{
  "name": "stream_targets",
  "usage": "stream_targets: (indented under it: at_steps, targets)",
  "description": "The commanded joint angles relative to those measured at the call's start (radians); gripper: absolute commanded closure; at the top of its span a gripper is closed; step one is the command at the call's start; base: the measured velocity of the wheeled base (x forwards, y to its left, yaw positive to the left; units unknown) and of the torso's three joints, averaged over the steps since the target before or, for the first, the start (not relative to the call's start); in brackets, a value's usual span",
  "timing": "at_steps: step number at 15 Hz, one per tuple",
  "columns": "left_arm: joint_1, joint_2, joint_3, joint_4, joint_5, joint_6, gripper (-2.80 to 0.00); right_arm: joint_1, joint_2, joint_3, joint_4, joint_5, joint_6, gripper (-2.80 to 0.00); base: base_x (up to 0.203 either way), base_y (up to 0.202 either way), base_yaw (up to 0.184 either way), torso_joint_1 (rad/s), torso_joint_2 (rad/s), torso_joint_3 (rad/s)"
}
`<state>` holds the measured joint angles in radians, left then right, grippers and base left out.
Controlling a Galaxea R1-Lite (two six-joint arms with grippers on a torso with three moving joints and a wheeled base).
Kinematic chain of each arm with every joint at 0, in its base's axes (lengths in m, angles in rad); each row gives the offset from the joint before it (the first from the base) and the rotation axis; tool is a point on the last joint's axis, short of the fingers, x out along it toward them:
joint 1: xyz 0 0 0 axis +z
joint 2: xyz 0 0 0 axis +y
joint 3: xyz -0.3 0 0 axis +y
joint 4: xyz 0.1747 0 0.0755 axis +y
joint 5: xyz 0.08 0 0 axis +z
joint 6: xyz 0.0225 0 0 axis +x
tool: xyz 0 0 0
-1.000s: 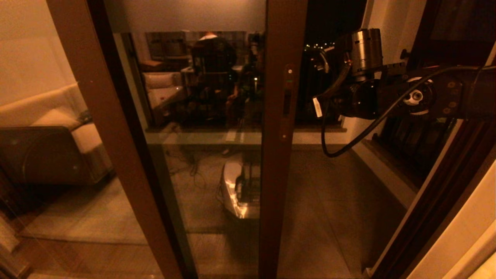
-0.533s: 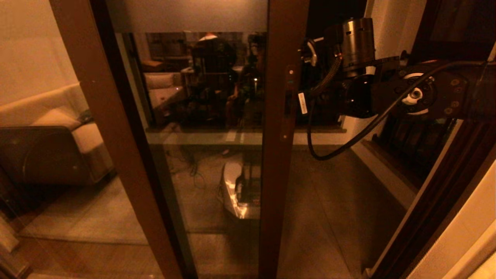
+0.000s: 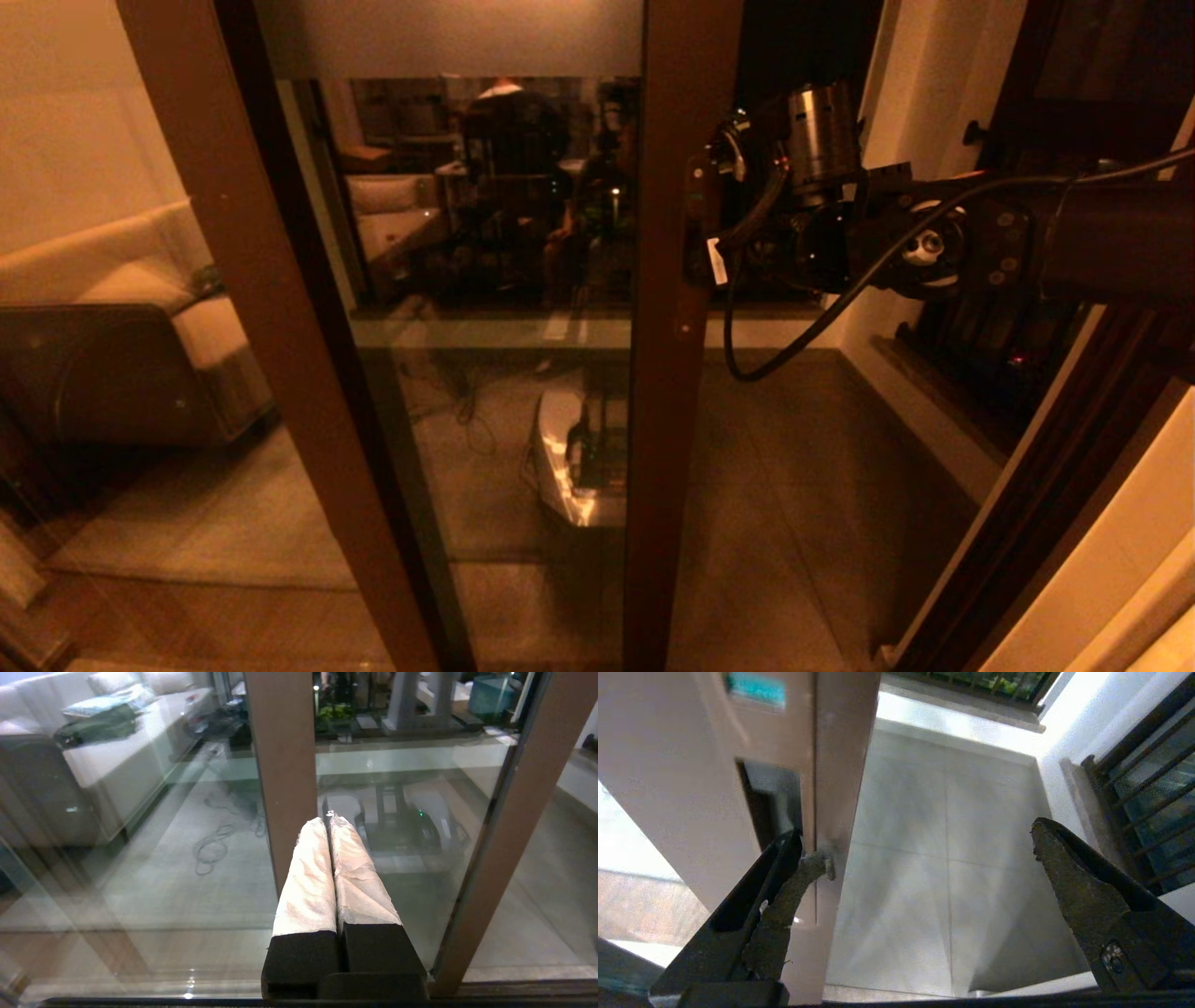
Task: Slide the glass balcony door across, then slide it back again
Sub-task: Close the slid door
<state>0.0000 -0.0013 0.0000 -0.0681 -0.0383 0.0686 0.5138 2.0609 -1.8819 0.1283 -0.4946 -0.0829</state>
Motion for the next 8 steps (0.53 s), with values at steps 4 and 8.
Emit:
stream_targets:
  at_steps: [4, 8]
  targets:
    - [0.0, 0.001, 0.031, -0.001, 0.0, 0.0, 0.0, -0.019, 0.008, 0.0, 0.001, -0.007, -0.004, -2.8, 0.0, 0.0, 0.0, 0.0, 0.0, 0.0]
    - [0.0, 0.001, 0.031, -0.001, 0.0, 0.0, 0.0, -0.034, 0.008, 0.003, 0.002, -0.01, -0.021, -2.8, 0.0, 0.0, 0.0, 0.0, 0.0, 0.0]
